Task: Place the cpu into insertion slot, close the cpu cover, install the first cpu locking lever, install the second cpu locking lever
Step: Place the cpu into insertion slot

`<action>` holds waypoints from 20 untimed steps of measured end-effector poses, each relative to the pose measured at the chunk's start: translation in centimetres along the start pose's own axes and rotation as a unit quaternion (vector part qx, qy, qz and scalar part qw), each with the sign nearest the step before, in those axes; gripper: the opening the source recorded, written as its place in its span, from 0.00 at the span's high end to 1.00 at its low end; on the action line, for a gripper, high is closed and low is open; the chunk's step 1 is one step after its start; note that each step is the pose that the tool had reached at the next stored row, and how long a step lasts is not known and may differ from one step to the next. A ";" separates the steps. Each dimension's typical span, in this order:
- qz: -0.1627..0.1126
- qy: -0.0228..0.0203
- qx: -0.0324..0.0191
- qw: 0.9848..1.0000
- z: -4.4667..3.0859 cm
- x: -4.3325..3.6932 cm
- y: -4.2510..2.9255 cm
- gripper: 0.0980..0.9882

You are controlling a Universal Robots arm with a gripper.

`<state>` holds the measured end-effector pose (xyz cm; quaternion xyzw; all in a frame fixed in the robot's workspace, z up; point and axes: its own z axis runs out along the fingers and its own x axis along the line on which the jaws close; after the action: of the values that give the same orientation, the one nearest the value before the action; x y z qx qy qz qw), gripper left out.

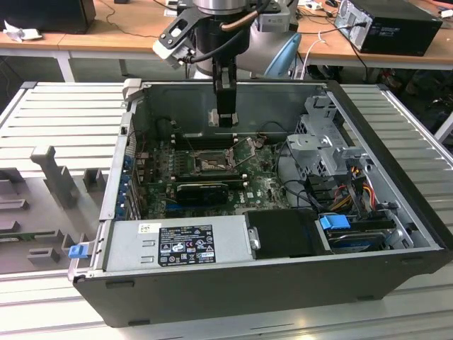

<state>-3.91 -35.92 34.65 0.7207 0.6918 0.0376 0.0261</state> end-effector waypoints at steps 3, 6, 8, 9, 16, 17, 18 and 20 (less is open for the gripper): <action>-0.001 0.000 0.000 1.000 0.37 -0.01 -0.04 0.52; -0.001 0.000 0.000 1.000 0.52 -0.01 -0.06 0.52; -0.001 0.000 0.001 1.000 0.62 -0.01 -0.08 0.52; -0.001 0.000 0.001 1.000 0.72 -0.02 -0.08 0.52; -0.001 0.000 0.005 1.000 1.43 -0.03 -0.14 0.52; -0.001 0.000 0.005 1.000 1.53 -0.03 -0.15 0.52; -0.001 0.000 0.005 1.000 1.59 -0.03 -0.16 0.52; 0.000 0.000 0.006 1.000 1.76 -0.03 -0.17 0.52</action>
<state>-3.93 -35.92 32.88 0.7205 0.6923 0.0337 0.0219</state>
